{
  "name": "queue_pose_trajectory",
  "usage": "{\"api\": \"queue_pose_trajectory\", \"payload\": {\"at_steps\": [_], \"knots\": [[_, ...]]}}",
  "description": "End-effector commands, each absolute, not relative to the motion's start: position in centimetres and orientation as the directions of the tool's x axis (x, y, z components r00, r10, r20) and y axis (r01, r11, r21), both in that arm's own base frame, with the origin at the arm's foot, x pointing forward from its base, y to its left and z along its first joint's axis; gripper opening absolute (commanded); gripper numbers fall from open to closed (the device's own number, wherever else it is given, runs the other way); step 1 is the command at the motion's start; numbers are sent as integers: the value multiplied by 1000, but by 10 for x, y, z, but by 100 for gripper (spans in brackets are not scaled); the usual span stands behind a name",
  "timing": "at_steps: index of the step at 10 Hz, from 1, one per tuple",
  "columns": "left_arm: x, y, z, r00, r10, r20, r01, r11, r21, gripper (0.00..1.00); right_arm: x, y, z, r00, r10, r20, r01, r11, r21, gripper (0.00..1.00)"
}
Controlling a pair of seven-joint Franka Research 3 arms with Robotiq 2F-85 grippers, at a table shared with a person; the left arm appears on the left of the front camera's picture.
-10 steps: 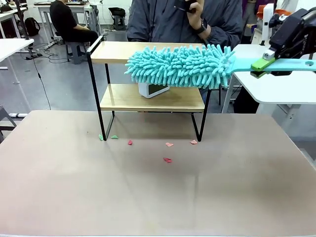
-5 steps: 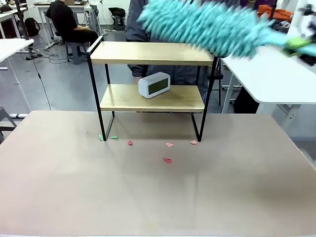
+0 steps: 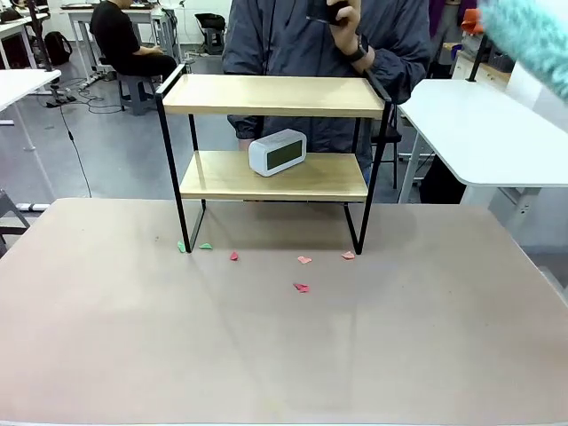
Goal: Clean the shelf.
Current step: Clean the remaining tier of the Shelf with the Duster once objects are removed.
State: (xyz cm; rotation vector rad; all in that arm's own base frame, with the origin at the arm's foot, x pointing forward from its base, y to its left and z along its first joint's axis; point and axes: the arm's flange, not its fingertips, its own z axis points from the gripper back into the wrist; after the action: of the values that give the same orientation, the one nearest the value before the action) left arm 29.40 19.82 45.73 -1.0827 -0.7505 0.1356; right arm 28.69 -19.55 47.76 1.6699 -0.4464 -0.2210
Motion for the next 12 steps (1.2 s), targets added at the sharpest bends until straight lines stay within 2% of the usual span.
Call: {"api": "queue_pose_trajectory", "payload": {"at_steps": [1,3,4,5,12], "knots": [[294,197,456,735,451,507,276,483,-831,100,314,-155,455,934,-338,-119,119,-22,993,13],[294,197,456,735,451,507,276,483,-831,100,329,-147,427,907,-303,-291,310,13,951,13],[294,197,456,735,451,507,276,483,-831,100,340,-142,420,861,-384,-334,365,8,931,13],[294,197,456,735,451,507,276,483,-831,100,321,-149,415,918,-340,-205,218,1,976,13],[294,197,456,735,451,507,276,483,-831,100,321,-149,415,918,-340,-205,218,1,976,13]]}}
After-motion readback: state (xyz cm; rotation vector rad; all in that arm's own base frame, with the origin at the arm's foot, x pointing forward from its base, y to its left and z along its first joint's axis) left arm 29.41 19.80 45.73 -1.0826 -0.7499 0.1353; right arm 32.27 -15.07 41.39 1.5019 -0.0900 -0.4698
